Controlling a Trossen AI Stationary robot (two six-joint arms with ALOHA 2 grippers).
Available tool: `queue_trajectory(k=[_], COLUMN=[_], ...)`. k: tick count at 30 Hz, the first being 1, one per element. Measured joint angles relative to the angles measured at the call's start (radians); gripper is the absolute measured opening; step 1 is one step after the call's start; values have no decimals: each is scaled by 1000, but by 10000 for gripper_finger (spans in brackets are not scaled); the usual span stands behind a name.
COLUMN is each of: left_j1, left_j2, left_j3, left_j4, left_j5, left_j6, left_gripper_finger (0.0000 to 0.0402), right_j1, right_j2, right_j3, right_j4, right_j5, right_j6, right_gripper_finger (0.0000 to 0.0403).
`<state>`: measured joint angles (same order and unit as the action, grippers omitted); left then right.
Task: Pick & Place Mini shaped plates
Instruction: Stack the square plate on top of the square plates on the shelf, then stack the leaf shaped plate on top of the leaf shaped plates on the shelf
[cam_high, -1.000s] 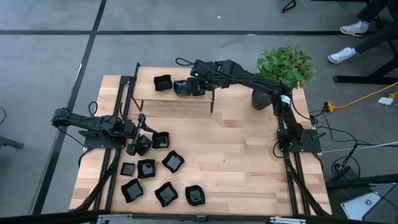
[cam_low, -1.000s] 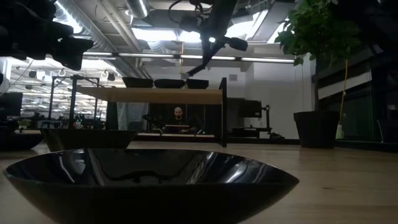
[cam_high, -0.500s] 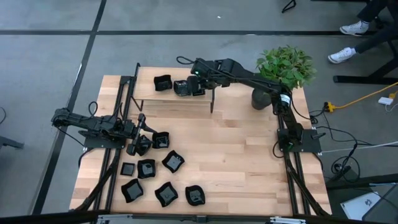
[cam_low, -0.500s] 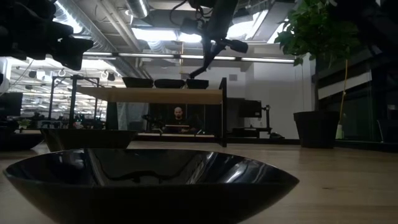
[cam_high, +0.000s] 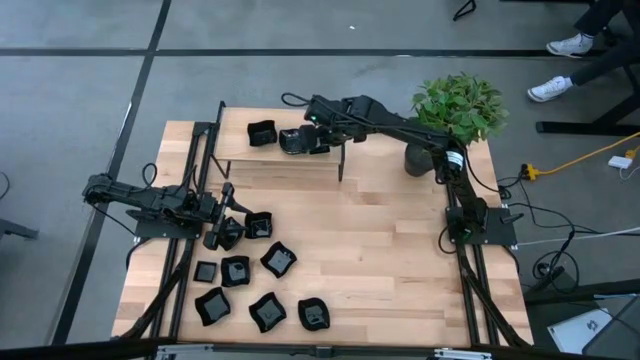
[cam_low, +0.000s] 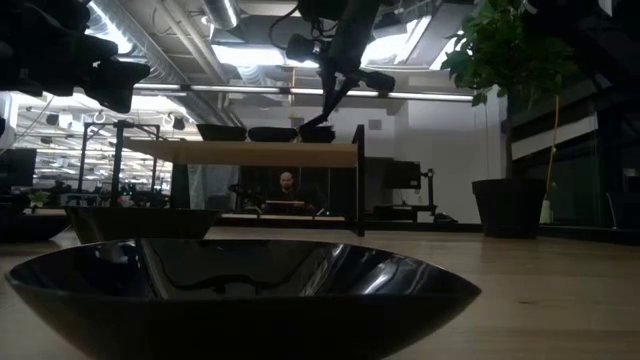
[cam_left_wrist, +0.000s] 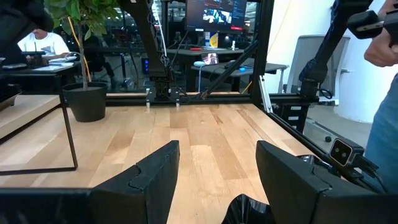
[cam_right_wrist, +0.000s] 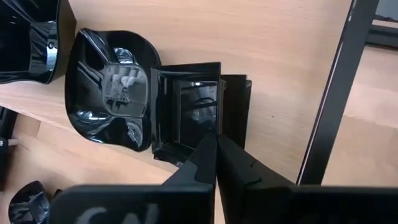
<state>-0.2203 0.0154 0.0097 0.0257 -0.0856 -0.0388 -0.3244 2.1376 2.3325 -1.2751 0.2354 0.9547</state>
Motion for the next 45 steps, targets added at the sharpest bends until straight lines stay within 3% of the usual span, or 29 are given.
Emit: queue_trajectory(k=[7,29,35,45], left_j1=[0,0,0,0], left_j2=[0,0,0,0], left_j3=[0,0,0,0], left_j4=[0,0,0,0], left_j5=[0,0,0,0], left_j6=[0,0,0,0], left_gripper_finger=[207,207,207,207], right_j1=[-7,-20,-20,-15], right_j2=[0,0,0,-11], right_j3=[0,0,0,23], right_j4=[4,5,6,-7], right_j5=[3,-3,-7,-56], right_j6=[-30,-19,14,63], right_gripper_finger=[59,335,350,311])
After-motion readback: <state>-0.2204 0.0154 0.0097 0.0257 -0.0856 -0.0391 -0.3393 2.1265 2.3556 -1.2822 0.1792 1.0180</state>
